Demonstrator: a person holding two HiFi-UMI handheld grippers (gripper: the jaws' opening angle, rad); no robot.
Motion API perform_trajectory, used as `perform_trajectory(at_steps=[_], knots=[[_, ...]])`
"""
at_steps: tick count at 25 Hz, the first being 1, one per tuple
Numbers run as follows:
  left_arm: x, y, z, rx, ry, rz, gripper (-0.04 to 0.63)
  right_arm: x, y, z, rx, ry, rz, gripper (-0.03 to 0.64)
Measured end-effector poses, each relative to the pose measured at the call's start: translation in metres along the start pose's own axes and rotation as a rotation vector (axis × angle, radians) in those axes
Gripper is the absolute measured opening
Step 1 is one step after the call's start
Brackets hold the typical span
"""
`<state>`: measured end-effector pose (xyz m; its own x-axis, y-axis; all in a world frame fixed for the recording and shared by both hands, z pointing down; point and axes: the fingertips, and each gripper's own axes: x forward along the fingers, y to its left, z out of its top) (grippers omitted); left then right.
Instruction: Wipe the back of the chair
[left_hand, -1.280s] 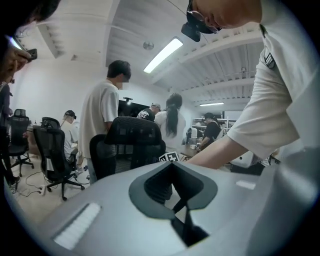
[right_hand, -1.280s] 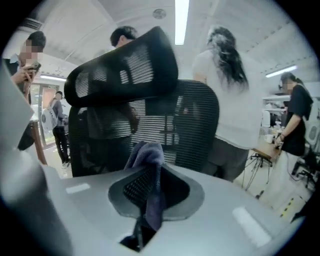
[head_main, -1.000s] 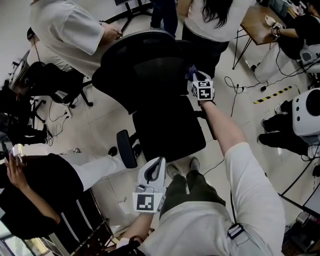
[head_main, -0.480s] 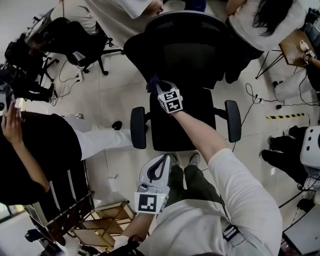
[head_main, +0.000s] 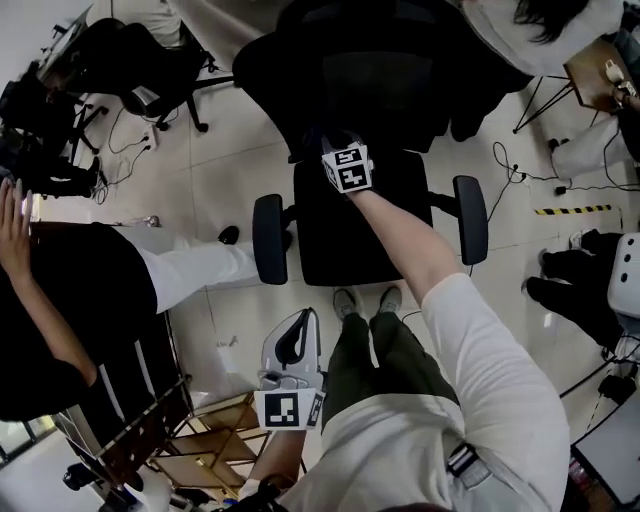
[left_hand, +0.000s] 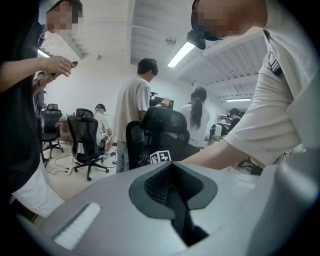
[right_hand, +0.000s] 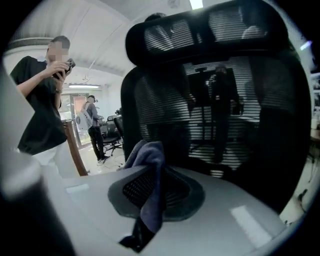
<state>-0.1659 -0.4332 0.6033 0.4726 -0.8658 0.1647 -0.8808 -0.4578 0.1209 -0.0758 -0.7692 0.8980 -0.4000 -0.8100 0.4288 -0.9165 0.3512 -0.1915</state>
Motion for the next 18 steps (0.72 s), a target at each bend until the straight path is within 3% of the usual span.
perform_trajectory(at_steps=[5, 10, 14, 18], knots=[[0.031, -0.036, 0.033, -0.002, -0.009, -0.111, 0.000, -0.070, -0.140, -0.010, 0.059, 0.039, -0.196, 0.034], [0.050, -0.073, 0.029, 0.011, 0.008, -0.196, 0.000, -0.137, -0.255, -0.034, 0.097, 0.085, -0.349, 0.034], [0.060, -0.086, 0.016, 0.014, 0.035, -0.227, 0.000, -0.154, -0.279, -0.032, 0.105, 0.070, -0.362, 0.034], [0.064, -0.086, 0.015, 0.015, 0.036, -0.221, 0.001, -0.147, -0.242, -0.027, 0.183, 0.006, -0.300, 0.034]])
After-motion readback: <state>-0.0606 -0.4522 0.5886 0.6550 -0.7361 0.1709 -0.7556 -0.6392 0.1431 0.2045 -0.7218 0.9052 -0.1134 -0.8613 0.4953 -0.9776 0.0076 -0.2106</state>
